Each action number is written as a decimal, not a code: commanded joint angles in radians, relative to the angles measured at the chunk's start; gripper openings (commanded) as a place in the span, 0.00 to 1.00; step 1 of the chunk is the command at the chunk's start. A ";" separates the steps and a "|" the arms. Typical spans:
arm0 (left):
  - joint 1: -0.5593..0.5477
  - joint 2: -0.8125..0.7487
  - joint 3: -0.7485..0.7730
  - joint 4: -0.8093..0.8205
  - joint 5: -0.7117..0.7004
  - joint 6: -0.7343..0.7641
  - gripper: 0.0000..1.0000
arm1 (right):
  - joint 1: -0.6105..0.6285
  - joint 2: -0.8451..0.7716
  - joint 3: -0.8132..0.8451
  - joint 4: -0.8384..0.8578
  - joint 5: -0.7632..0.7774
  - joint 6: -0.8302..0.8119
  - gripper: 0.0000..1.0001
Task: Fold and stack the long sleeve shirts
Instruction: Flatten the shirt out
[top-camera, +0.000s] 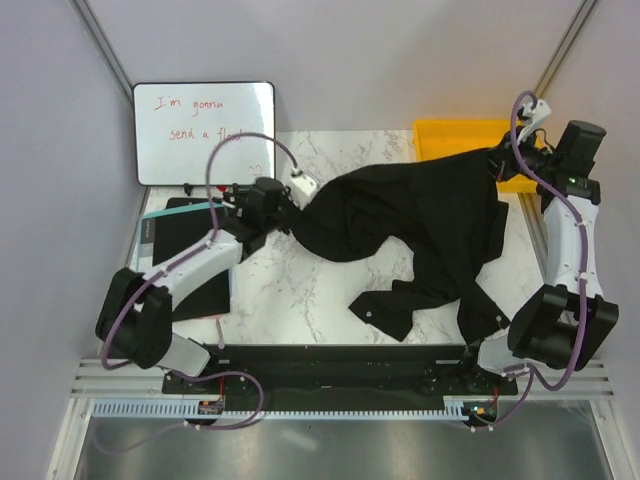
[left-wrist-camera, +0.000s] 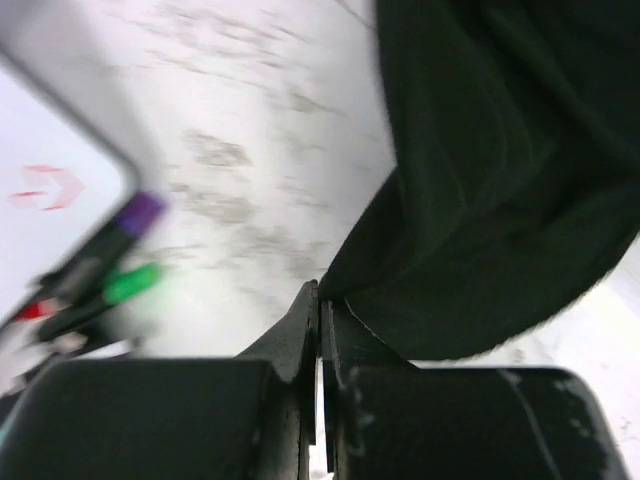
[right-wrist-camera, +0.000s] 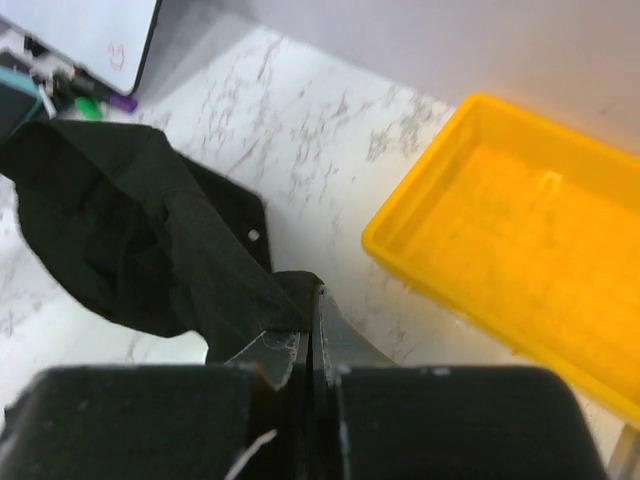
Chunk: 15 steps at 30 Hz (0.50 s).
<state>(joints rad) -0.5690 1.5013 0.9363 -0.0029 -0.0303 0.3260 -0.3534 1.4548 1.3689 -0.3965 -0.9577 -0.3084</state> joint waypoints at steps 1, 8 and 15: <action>0.106 -0.194 0.183 -0.201 0.056 0.024 0.02 | -0.013 -0.109 0.131 0.217 0.029 0.231 0.00; 0.164 -0.345 0.440 -0.382 -0.051 0.188 0.02 | -0.032 -0.232 0.223 0.318 0.138 0.347 0.00; 0.167 -0.535 0.483 -0.410 -0.103 0.272 0.02 | -0.052 -0.450 0.199 0.297 0.246 0.263 0.00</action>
<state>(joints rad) -0.4118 1.0657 1.3979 -0.3435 -0.0769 0.4988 -0.3843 1.1252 1.5574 -0.1452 -0.8185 -0.0147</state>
